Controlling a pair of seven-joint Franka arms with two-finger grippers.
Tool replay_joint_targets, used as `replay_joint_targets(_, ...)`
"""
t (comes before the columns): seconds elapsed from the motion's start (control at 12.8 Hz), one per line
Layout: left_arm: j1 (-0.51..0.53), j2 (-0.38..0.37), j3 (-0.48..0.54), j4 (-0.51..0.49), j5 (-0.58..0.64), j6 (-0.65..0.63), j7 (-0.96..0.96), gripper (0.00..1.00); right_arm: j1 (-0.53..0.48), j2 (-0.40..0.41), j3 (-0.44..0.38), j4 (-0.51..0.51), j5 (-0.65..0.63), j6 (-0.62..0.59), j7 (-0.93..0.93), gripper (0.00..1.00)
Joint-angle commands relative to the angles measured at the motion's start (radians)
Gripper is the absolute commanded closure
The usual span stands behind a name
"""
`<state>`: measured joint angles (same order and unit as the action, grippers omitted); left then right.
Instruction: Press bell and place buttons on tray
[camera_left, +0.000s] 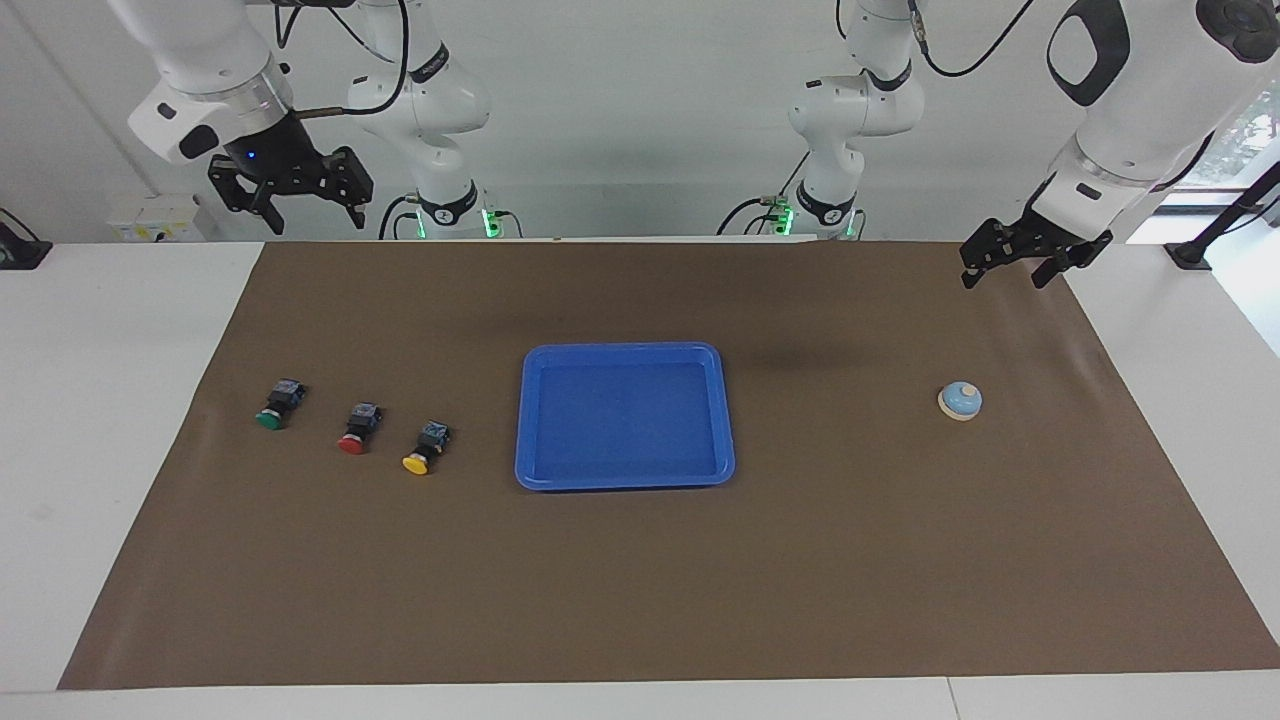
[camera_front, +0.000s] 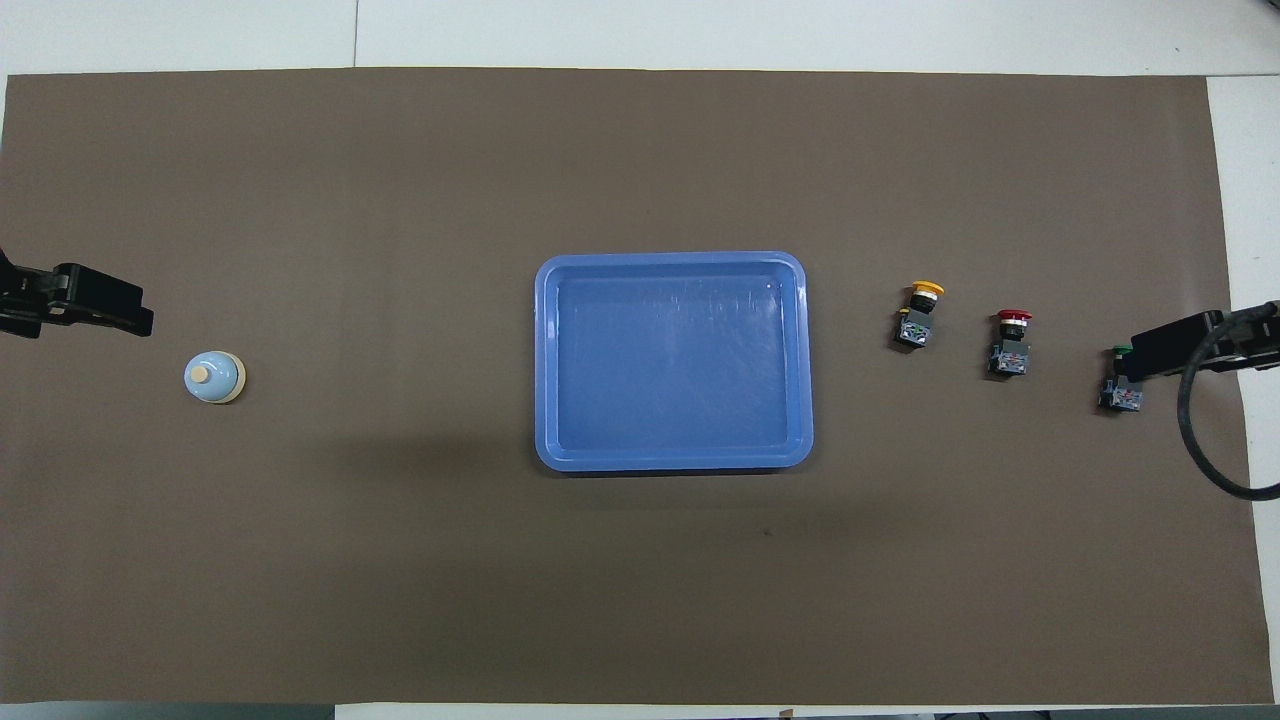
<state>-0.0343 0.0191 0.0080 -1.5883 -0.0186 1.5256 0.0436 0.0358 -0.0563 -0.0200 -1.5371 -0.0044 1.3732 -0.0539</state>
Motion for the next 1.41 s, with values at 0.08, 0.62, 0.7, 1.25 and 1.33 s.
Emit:
replay_joint_targets(0.08, -0.010, 0.005, 0.004, 0.011, 0.014, -0.008, -0.013, 0.00, -0.010, -0.014, 0.003, -0.012, 0.015, -0.009, -0.020, 0.00)
replay_joint_targets(0.62, 0.008, -0.037, 0.010, -0.099, 0.013, 0.097, -0.036, 1.00, -0.011, -0.014, 0.003, -0.012, 0.017, -0.009, -0.020, 0.00)
replay_joint_targets(0.7, 0.017, -0.060, 0.013, -0.160, 0.013, 0.140, -0.039, 1.00, -0.011, -0.014, 0.003, -0.012, 0.017, -0.009, -0.020, 0.00)
replay_joint_targets(1.25, 0.119, 0.030, 0.012, -0.410, 0.014, 0.451, -0.010, 1.00, -0.011, -0.014, 0.003, -0.012, 0.015, -0.009, -0.020, 0.00)
replay_joint_targets(1.33, 0.119, 0.051, 0.012, -0.438, 0.014, 0.511, -0.011, 1.00, -0.010, -0.014, 0.003, -0.012, 0.015, -0.009, -0.020, 0.00)
